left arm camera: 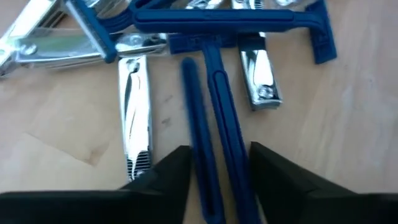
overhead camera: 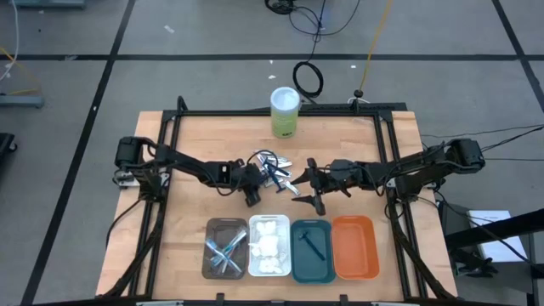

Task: Pick & Place Travel size toiletries
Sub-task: Put the blue razor into the blue bin

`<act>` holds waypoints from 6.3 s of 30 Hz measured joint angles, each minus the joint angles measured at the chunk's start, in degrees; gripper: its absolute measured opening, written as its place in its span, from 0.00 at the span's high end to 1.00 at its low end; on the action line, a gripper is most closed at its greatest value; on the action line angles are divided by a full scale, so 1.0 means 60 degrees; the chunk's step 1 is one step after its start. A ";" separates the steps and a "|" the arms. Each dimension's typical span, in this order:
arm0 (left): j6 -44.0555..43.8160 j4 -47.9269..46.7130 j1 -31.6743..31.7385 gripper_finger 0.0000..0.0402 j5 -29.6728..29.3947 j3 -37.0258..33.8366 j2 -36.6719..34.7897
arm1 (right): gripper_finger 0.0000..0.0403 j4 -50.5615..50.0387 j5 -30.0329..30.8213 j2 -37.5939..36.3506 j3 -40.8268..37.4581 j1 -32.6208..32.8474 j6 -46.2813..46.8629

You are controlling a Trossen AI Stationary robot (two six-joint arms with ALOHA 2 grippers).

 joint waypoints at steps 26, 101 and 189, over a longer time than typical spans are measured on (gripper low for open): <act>0.0141 -0.0276 -0.0010 0.95 0.0109 -0.0017 -0.2133 | 0.40 -0.0106 0.0029 0.0000 0.0000 0.0000 0.0069; 0.0242 -0.2279 0.0397 1.00 -0.0561 -0.0071 -0.2593 | 0.40 -0.0321 0.0033 0.0004 -0.0004 0.0000 0.0113; 0.4618 0.4382 -0.0802 0.97 0.0821 -0.0035 -0.2501 | 0.47 0.5260 0.1048 0.1541 0.0000 -0.0007 0.0069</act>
